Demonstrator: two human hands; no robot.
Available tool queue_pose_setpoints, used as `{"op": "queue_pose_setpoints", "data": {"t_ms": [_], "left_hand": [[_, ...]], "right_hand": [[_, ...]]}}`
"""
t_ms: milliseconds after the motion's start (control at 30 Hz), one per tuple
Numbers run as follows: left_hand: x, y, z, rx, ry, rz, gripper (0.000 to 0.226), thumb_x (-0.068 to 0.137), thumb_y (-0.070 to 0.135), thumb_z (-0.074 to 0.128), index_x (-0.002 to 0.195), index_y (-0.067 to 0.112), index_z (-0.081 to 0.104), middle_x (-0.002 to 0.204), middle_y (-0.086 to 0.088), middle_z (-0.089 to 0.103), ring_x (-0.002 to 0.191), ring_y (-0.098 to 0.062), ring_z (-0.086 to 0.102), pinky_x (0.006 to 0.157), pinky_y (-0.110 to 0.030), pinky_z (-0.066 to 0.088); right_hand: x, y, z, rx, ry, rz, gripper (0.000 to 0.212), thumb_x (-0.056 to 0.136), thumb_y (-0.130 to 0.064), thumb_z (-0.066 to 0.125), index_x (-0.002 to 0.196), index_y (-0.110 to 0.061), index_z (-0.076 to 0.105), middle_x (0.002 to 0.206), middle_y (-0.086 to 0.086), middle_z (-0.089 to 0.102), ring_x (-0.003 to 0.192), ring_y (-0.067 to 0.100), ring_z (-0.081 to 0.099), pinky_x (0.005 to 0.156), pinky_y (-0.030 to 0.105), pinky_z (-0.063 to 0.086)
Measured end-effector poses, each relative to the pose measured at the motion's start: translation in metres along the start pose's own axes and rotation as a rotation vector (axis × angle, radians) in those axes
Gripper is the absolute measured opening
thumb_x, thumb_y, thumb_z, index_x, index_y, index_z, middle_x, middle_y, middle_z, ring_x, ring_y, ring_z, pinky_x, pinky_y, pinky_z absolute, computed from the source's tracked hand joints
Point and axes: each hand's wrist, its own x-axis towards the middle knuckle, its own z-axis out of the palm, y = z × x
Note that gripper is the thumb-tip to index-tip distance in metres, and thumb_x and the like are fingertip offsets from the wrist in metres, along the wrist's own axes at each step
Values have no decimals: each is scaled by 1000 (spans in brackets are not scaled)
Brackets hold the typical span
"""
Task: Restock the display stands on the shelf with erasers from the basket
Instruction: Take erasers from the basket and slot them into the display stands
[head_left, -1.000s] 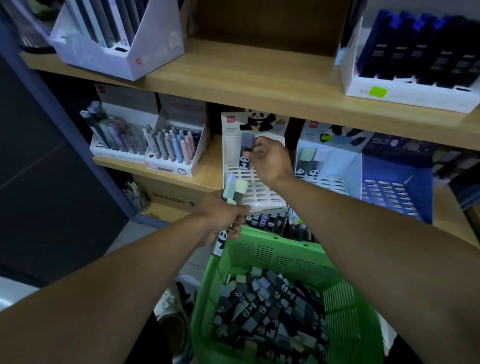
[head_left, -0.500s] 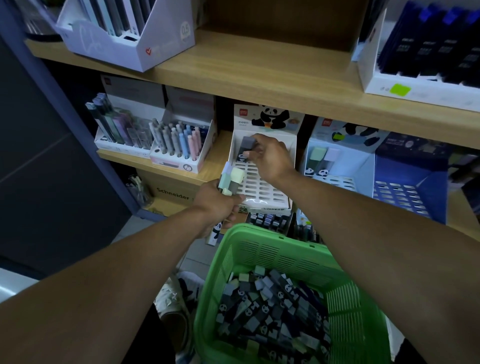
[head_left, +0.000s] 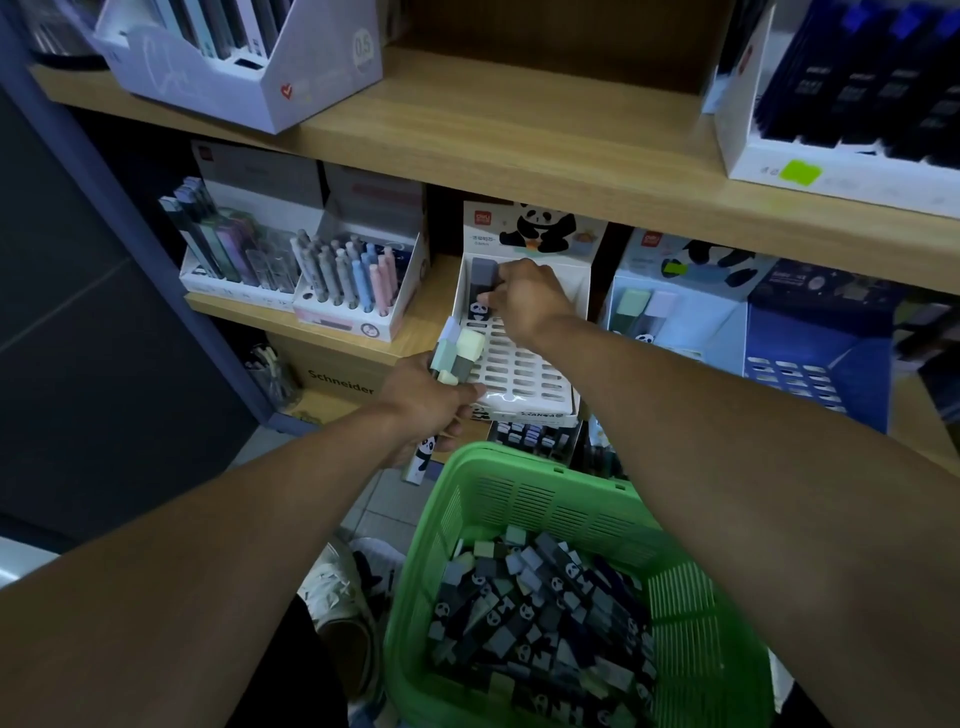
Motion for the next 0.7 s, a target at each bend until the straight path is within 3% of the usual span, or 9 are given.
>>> {"op": "queue_pose_setpoints", "data": {"t_ms": [167,300,400,533,633,700], "left_hand": [[-2,-3,1,-7,25,15,17,89,17,75,100,12,62,64,-4,63,46,-14,53,44,-25,47],[-2,-1,1,-38,82,65,15,90,15,73,100,13,60,65,-6,62,48,-16,51,41,-23,44],[0,0,0,-67,128,88,12,90,12,72,95,13,61,63,-6,62,45,-15,50,39,-23,43],[-2,8,7,-80,84,117,11,90,9,72,93,8,61,63,-8,60,44,-15,48,38,-23,39],[-9,17,21,-10,-25,95,14,88,12,75,92,6,63,65,-9,63,43,-14,50,39,-24,41],[-13,20,32,18,-89,59,18,87,13,76,96,4,63,65,-9,64,43,-15,50,40,-25,42]], "right_hand": [[-2,-2,2,-39,-11,39,25,94,-21,67,115,-8,70,109,18,69,104,32,63,89,39,53],[-5,0,10,-124,58,75,25,94,-27,68,106,-4,69,106,19,68,102,34,62,81,32,48],[-13,0,9,-55,138,116,24,93,-31,69,94,-7,72,97,15,70,97,31,64,78,32,51],[-53,-5,-13,55,214,-56,16,94,-20,60,104,-12,70,99,6,73,94,21,68,83,35,56],[-94,2,-42,-207,145,-239,21,97,-19,54,114,-17,66,106,3,72,95,21,67,81,37,56],[-122,17,-59,-411,56,-233,28,98,-21,54,126,-20,60,122,3,66,109,22,61,88,38,54]]}}
